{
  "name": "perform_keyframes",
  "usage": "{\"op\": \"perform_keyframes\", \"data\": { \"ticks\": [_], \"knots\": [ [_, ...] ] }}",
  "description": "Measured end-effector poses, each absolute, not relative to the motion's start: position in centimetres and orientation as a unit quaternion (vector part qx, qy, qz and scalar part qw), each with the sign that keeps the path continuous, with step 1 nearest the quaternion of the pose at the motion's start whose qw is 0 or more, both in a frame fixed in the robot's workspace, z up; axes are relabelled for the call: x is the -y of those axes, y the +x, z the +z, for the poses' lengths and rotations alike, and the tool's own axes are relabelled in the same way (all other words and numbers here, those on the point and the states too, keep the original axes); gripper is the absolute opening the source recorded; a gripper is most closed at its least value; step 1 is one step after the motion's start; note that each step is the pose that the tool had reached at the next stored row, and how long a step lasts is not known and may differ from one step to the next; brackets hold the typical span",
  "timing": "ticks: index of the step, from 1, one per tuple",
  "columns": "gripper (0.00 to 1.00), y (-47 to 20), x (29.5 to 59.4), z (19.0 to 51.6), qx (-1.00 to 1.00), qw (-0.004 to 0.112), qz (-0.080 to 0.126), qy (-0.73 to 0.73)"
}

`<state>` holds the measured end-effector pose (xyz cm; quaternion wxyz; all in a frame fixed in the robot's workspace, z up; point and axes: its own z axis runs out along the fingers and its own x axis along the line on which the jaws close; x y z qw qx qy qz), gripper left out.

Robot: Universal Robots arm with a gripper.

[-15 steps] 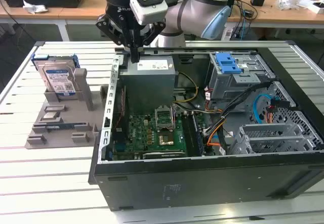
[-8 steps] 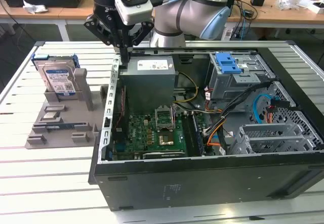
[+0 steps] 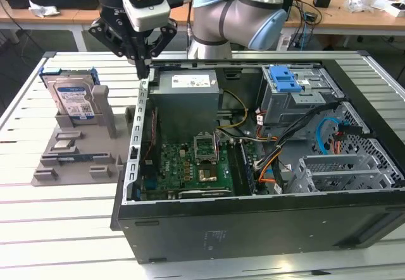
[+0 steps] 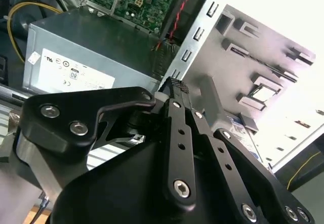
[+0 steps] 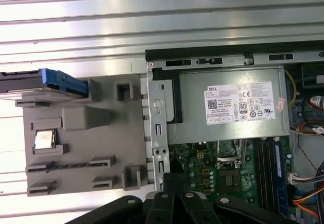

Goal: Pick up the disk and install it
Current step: 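Reach for the disk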

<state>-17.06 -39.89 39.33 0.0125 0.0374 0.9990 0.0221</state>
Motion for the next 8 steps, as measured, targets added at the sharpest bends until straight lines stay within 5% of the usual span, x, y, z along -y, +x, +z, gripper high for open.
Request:
{"op": "perform_keyframes", "data": {
  "ticks": [8],
  "knots": [
    [0.11,-19.2,39.9,39.3,-0.999,0.012,0.022,0.037]
  ]
}}
